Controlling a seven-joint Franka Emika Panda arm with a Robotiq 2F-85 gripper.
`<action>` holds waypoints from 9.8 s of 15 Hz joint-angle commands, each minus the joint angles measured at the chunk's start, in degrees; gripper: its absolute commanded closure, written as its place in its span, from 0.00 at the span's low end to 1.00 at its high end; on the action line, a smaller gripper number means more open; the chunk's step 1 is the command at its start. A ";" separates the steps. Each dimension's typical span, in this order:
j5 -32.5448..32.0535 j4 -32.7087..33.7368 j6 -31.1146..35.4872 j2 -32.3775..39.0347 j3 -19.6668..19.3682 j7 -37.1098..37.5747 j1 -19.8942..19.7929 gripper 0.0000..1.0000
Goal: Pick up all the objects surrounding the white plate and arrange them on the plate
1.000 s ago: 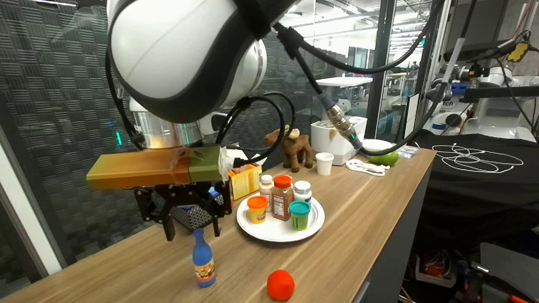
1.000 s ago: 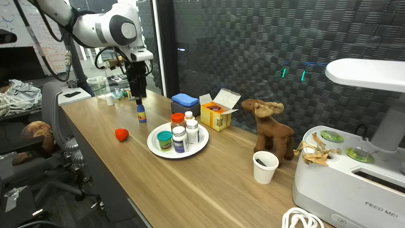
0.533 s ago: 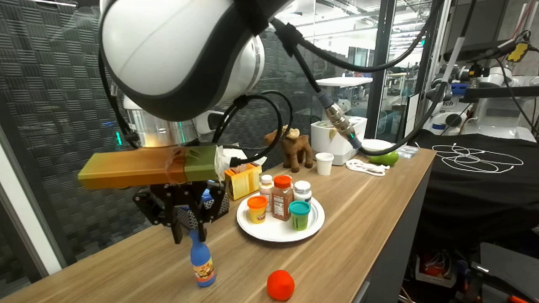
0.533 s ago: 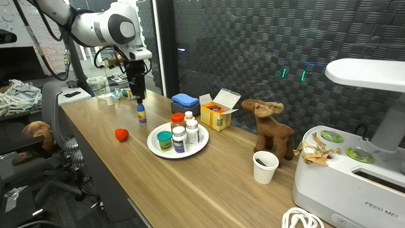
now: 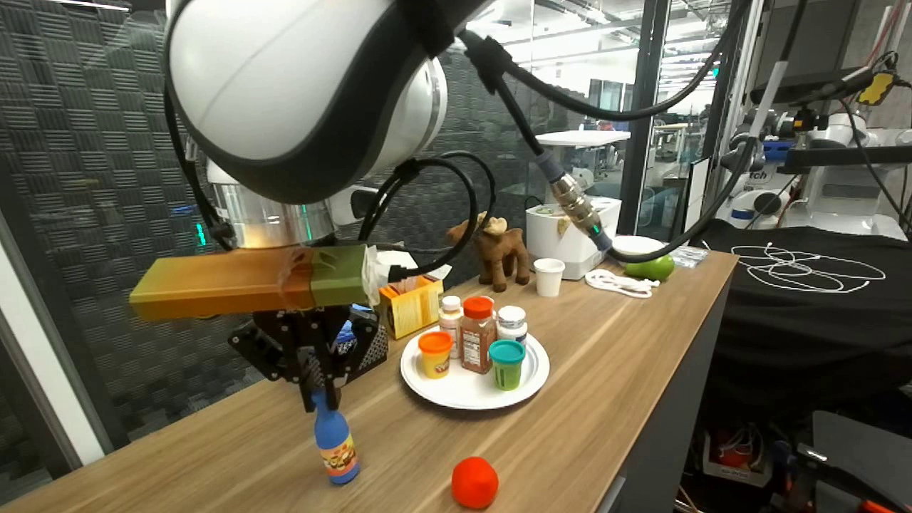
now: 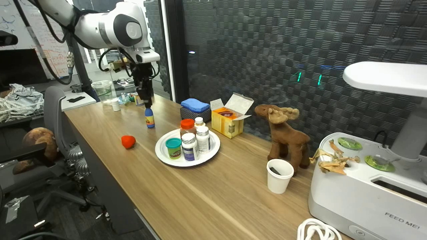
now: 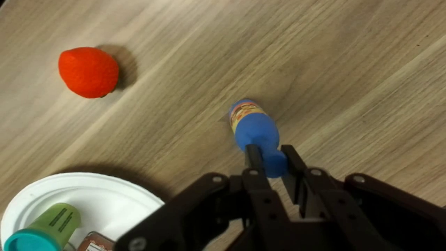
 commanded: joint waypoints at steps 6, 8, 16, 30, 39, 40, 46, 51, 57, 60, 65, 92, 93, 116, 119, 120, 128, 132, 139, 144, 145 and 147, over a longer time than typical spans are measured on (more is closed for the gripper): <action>-5.27 -3.23 0.29 -6.15 -3.60 5.38 2.39 0.95; -7.27 -4.77 0.65 -7.87 -4.23 7.78 2.27 0.95; -13.23 -15.29 7.27 -14.13 -5.16 14.16 -0.31 0.95; -17.65 -29.48 19.44 -21.17 -6.60 20.19 -4.94 0.95; -17.61 -32.78 20.47 -21.71 -6.00 21.13 -6.62 0.95; -17.53 -33.08 20.57 -21.68 -6.01 21.12 -6.71 0.95; -16.82 -36.15 21.52 -22.45 -6.12 21.60 -7.46 0.95; -16.74 -38.26 23.17 -23.95 -6.24 22.56 -8.41 0.95; -16.16 -40.45 25.40 -24.66 -6.15 23.40 -9.89 0.95; -15.86 -40.61 26.09 -24.57 -6.03 23.15 -10.27 0.55; -15.99 -41.51 26.18 -24.78 -6.02 23.22 -10.50 0.18; -4.59 -40.28 26.02 -22.74 3.54 6.70 -7.29 0.00; -2.26 -40.28 26.29 -21.95 4.40 4.27 -7.01 0.00; 8.55 -40.79 35.28 -17.16 2.31 -11.95 -5.29 0.75; 3.49 -39.94 35.19 -17.86 -2.58 -5.72 -3.22 0.75; 0.27 -39.36 35.15 -17.64 -5.06 -3.18 -2.32 0.75; -15.42 -31.01 34.34 -12.50 -13.53 10.86 -0.08 0.75; -19.86 -27.89 33.12 -10.73 -14.78 14.16 1.98 0.23; -30.09 -29.53 32.12 -13.96 -18.49 22.02 6.29 0.72; -27.18 -32.39 31.18 -19.26 -15.85 19.44 5.61 0.24; -25.99 -33.58 29.07 -21.54 -15.19 18.76 5.68 0.15; -20.58 -36.44 24.75 -26.87 -8.37 12.84 0.64 0.01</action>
